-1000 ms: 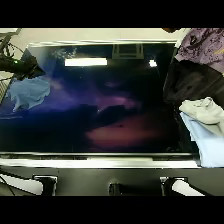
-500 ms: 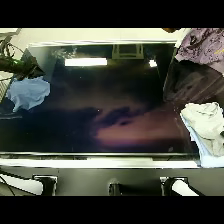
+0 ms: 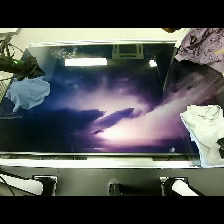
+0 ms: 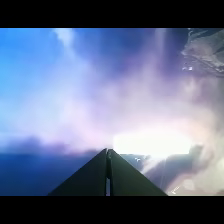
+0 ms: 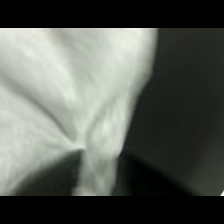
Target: Fold the clothes and pants, and hang the long-sleeved shirts on hangers.
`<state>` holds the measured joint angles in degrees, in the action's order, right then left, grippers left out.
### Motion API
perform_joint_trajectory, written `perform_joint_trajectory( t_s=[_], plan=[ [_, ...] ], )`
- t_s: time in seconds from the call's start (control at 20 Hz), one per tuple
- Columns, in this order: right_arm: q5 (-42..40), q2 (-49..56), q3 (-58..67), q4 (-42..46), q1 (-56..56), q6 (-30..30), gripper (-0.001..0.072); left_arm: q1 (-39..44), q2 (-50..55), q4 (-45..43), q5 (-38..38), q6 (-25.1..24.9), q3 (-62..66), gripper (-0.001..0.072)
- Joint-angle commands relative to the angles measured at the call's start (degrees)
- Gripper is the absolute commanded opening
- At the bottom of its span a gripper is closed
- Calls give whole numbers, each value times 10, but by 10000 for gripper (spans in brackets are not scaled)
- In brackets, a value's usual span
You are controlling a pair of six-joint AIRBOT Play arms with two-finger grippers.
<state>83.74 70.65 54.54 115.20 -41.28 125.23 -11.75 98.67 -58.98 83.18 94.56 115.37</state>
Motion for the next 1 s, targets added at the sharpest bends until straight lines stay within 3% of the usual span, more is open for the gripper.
perform_joint_trajectory(
  t_s=[0.0,0.15,0.2,0.4,0.45,0.6,0.75,0.95],
  plan=[
    [-10,0,0,50,0,-14,532,0,0,0,0,0,0,18],
    [-32,-1,71,46,1,-42,554,-2,-3,0,27,0,0,18],
    [-55,0,112,8,1,-47,514,-4,-9,0,36,0,0,18],
    [-207,0,212,-327,54,-169,80,-5,-62,-53,29,-3,-2,17],
    [-226,0,213,-369,103,-199,29,1,-83,-80,29,-8,-13,17],
    [-251,12,213,-346,306,-203,29,24,-172,-151,0,-9,-89,17],
    [-261,18,213,-288,481,-203,29,42,-249,-159,-33,-9,-174,18],
    [-256,18,213,-277,601,-203,29,66,-270,-159,-19,-9,-195,18]
  ],
)
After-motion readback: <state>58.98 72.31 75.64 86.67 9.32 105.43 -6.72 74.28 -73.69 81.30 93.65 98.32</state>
